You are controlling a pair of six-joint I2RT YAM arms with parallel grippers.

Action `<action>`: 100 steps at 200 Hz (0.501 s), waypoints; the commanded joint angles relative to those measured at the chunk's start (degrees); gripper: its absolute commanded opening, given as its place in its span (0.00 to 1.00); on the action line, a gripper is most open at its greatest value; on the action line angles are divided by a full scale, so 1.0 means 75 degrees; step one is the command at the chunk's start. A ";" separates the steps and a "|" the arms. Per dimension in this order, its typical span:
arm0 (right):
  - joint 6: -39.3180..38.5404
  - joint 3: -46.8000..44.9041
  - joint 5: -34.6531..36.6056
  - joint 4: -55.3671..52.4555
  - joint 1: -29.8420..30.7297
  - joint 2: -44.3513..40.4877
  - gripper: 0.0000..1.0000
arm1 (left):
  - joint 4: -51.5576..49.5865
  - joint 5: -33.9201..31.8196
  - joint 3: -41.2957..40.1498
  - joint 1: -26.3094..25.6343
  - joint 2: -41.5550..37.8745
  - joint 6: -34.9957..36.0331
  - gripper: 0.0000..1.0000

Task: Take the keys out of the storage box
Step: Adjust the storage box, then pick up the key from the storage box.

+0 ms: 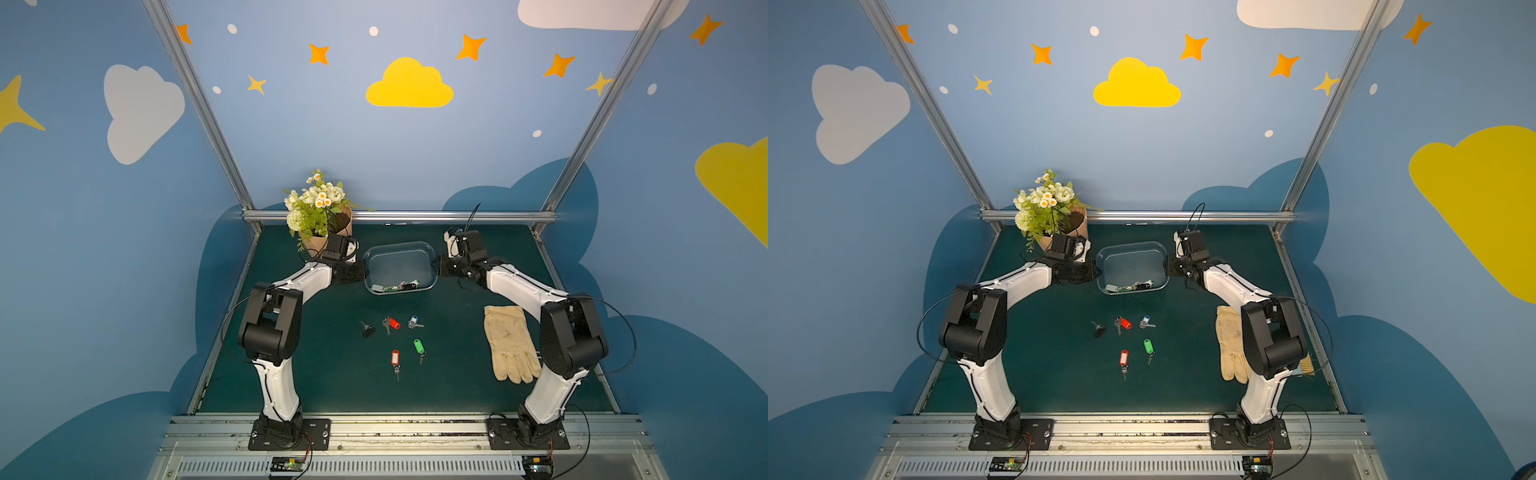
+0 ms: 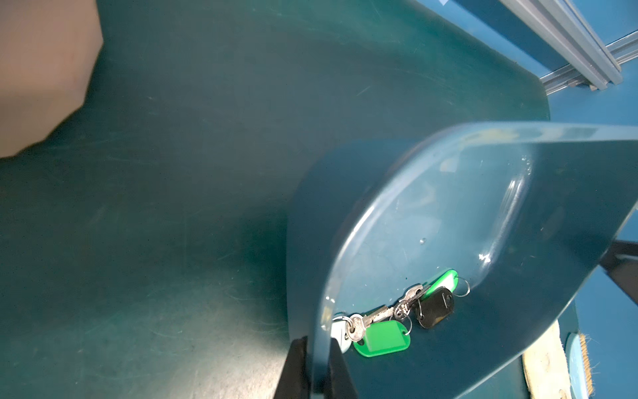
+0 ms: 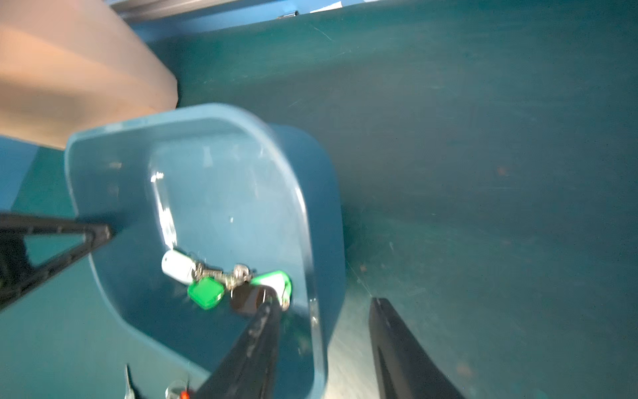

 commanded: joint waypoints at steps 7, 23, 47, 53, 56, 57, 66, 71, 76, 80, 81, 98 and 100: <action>-0.0232 -0.0189 -0.0537 -0.0992 -0.0128 -0.0426 0.48 | 0.0334 -0.0115 -0.0041 -0.0044 -0.0349 0.0073 0.02; -0.0251 -0.0404 -0.0944 -0.0937 0.0043 -0.0750 0.48 | 0.0418 -0.0584 -0.0177 -0.0203 -0.0552 0.0293 0.02; -0.0234 -0.0390 -0.0303 -0.1386 0.0787 -0.1042 0.48 | 0.0581 -0.1578 -0.0434 -0.0663 -0.0847 0.0803 0.02; -0.0160 -0.0438 -0.0129 -0.1421 0.0940 -0.1092 0.48 | 0.0667 -0.1754 -0.0522 -0.0734 -0.0898 0.0870 0.02; -0.0116 -0.0463 -0.0081 -0.1406 0.0993 -0.1109 0.48 | 0.0717 -0.1838 -0.0566 -0.0764 -0.0926 0.0894 0.02; -0.0086 -0.0474 -0.0079 -0.1396 0.1010 -0.1111 0.48 | 0.0736 -0.1865 -0.0589 -0.0771 -0.0930 0.0905 0.02; 0.0101 -0.0608 -0.0178 -0.1173 0.1160 -0.1119 0.48 | 0.0932 -0.2076 -0.0755 -0.0842 -0.0991 0.0969 0.02; 0.0188 -0.0680 -0.0261 -0.0977 0.1246 -0.1086 0.47 | 0.1049 -0.2196 -0.0847 -0.0866 -0.1027 0.1006 0.02; 0.0243 -0.0719 -0.0319 -0.0797 0.1368 -0.0983 0.47 | 0.1166 -0.2325 -0.0935 -0.0910 -0.1069 0.1034 0.02; 0.0259 -0.0686 -0.0302 -0.0757 0.1447 -0.0881 0.47 | 0.1249 -0.2392 -0.1007 -0.0936 -0.1081 0.1064 0.02; 0.0271 -0.0679 -0.0300 -0.0756 0.1465 -0.0857 0.47 | 0.1266 -0.2405 -0.1020 -0.0933 -0.1084 0.1067 0.02; 0.0325 -0.0289 -0.0115 -0.0880 0.1663 -0.0235 0.48 | 0.1477 -0.2579 -0.1160 -0.1011 -0.1089 0.1166 0.02; 0.0329 -0.0243 -0.0112 -0.0891 0.1669 -0.0164 0.48 | 0.1496 -0.2605 -0.1161 -0.1018 -0.1082 0.1173 0.02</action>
